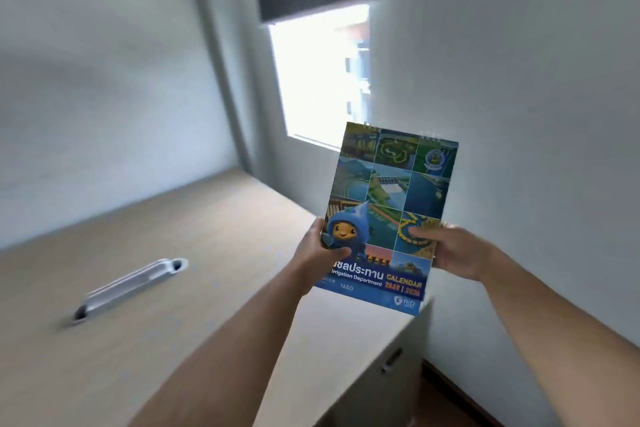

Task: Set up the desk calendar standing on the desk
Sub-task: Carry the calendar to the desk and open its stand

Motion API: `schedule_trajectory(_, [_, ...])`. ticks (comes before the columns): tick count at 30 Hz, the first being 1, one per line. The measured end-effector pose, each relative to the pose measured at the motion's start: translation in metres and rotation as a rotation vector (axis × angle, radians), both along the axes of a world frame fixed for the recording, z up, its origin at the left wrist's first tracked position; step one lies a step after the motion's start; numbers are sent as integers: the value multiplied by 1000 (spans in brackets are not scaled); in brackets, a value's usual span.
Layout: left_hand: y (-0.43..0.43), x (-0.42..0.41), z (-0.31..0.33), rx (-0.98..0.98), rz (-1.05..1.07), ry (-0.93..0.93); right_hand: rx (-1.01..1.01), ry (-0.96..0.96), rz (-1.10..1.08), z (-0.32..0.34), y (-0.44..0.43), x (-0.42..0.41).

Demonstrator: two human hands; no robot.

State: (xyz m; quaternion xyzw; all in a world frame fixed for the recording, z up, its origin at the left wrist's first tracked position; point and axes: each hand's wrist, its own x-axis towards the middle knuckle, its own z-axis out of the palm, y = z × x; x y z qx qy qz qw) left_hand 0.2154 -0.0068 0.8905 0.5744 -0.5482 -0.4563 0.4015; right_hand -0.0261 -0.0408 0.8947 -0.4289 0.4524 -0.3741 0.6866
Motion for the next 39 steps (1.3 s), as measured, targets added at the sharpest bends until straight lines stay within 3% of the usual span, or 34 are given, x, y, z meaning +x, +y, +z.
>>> schedule_trajectory(8, [106, 237, -8, -94, 555, -124, -216, 194, 495, 17, 16, 277])
schedule_trajectory(15, [147, 372, -59, -52, 899, -128, -277, 303, 549, -47, 63, 463])
schedule_trajectory(19, [145, 400, -84, 27, 756, 26, -273, 357, 509, -85, 83, 523])
schedule_trajectory(23, [136, 399, -107, 132, 589, 49, -394, 535, 519, -114, 84, 542])
schedule_trajectory(25, [134, 399, -117, 164, 561, 55, -443, 595, 641, -118, 86, 541])
schedule_trajectory(28, [131, 398, -116, 172, 514, 58, -455, 531, 859, -125, 81, 537])
schedule_trajectory(33, [131, 403, -103, 190, 501, -108, -797, 826, 1024, -113, 65, 532])
schedule_trajectory(39, [127, 391, -90, 219, 546, -269, -938, 863, 1035, -115, 55, 528])
